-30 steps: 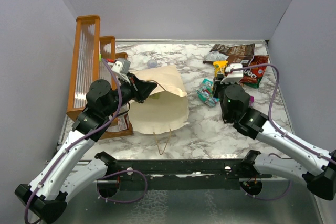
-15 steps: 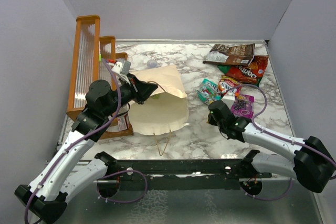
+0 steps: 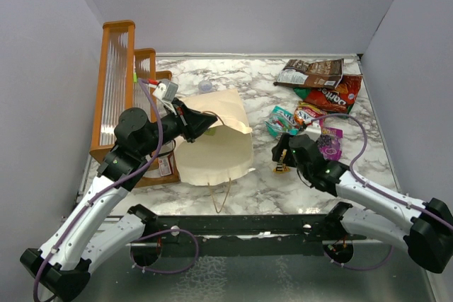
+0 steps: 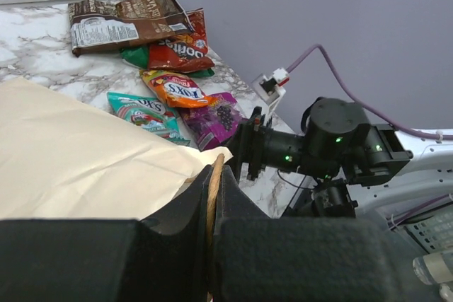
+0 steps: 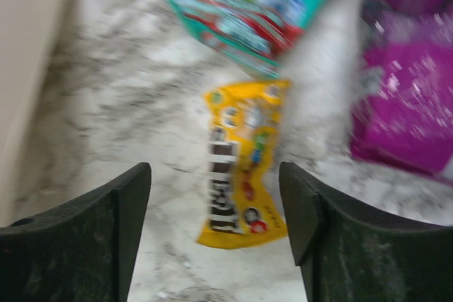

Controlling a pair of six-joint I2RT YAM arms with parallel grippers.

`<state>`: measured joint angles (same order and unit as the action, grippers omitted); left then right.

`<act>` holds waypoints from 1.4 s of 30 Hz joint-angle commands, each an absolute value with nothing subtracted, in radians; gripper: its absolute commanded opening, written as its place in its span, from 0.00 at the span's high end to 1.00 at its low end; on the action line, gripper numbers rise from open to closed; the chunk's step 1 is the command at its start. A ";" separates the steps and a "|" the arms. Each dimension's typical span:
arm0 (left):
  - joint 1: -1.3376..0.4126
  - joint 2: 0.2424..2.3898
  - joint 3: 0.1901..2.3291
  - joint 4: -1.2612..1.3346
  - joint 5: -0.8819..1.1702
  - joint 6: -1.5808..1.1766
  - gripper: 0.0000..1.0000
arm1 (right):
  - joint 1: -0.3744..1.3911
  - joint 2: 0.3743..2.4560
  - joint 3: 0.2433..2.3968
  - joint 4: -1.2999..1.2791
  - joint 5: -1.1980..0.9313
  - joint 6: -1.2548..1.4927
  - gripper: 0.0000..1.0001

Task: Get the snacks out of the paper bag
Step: Place the snack at the center of the board, then take out the snack from the paper bag.

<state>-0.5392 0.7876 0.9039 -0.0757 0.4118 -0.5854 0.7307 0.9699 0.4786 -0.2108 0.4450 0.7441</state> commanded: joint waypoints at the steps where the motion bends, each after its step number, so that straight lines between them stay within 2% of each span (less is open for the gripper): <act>1: -0.543 0.783 0.901 -0.027 0.431 -0.596 1.00 | 0.726 0.883 0.530 0.063 0.125 0.372 0.23; 7: -0.543 0.794 0.900 -0.020 0.416 -0.604 1.00 | 0.730 0.868 0.554 0.299 -0.461 0.296 0.23; 10: -0.542 0.797 0.904 -0.032 0.392 -0.612 1.00 | 0.782 0.878 0.521 0.445 -0.575 0.338 0.22; 13: -0.542 0.801 0.915 -0.049 0.388 -0.607 1.00 | 0.955 0.887 0.502 0.517 -0.519 0.265 0.20; 16: -0.543 0.799 0.913 -0.044 0.384 -0.609 1.00 | 1.098 0.954 0.521 0.517 -0.353 0.170 0.20; 20: -0.543 0.810 0.929 -0.029 0.418 -0.620 1.00 | 1.246 1.125 0.602 0.493 -0.047 0.048 0.27; 27: -0.542 0.799 0.941 -0.038 0.430 -0.623 1.00 | 1.291 1.431 0.708 0.629 0.364 -0.335 0.37; 31: -0.542 0.785 0.944 -0.048 0.434 -0.623 1.00 | 1.288 1.588 0.762 0.668 0.338 -0.632 0.45; 34: -0.542 0.786 0.949 -0.046 0.446 -0.624 1.00 | 1.268 1.688 0.809 0.672 0.340 -0.738 0.53; 38: -0.543 0.787 0.957 -0.046 0.465 -0.622 1.00 | 1.203 1.739 0.864 0.591 0.245 -0.776 0.54; 42: -0.543 0.784 0.954 -0.049 0.484 -0.620 1.00 | 1.161 1.794 0.905 0.562 0.187 -0.877 0.50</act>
